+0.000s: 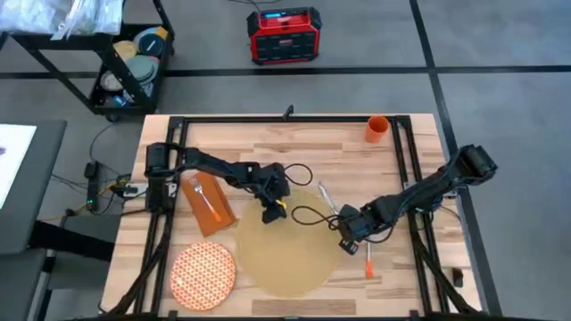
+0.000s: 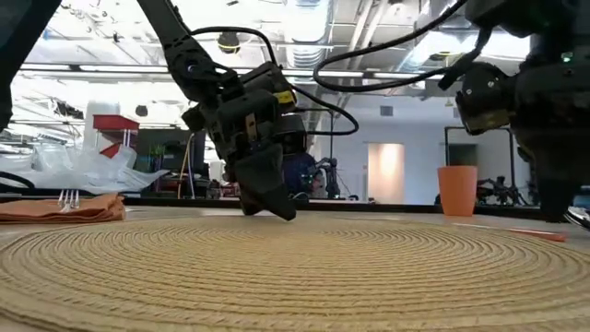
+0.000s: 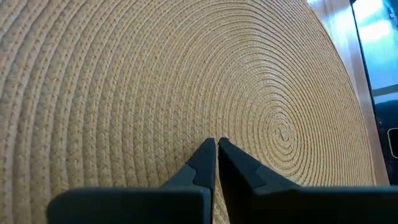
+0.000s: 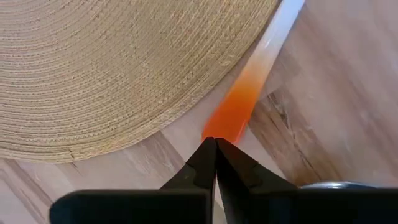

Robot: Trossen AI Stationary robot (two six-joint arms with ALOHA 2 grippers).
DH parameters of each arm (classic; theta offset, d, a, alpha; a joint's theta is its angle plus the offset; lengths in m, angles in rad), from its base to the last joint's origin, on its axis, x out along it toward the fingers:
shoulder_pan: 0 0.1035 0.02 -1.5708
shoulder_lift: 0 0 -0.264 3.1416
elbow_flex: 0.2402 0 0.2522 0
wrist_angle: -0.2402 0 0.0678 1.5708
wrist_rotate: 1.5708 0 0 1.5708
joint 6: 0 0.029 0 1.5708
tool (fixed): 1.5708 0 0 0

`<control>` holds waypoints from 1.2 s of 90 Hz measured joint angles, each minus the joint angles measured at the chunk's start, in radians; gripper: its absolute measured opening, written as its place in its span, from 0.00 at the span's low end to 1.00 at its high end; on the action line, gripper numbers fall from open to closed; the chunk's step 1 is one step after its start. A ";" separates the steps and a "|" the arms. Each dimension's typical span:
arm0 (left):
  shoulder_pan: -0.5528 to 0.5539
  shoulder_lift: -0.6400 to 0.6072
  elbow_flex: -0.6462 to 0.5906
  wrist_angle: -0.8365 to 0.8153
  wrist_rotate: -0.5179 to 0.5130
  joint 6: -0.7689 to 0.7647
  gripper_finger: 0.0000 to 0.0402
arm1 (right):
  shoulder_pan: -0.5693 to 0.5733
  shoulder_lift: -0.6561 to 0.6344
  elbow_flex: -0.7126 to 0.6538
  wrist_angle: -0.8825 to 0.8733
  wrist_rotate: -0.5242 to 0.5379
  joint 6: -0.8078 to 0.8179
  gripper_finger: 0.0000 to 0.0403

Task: Set table place
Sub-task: Put the table knife on the placemat

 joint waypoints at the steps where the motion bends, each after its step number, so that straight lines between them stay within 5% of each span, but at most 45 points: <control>1: 0.000 0.000 0.000 0.000 0.000 0.000 0.00 | 0.000 0.000 -0.007 0.007 -0.004 0.005 0.00; 13: 0.000 0.000 0.000 0.000 0.000 -0.001 0.00 | 0.018 -0.005 -0.066 0.114 -0.040 0.052 0.00; 108: 0.051 0.000 0.000 0.000 0.000 -0.053 0.00 | 0.043 -0.011 -0.148 0.099 -0.017 0.062 0.00</control>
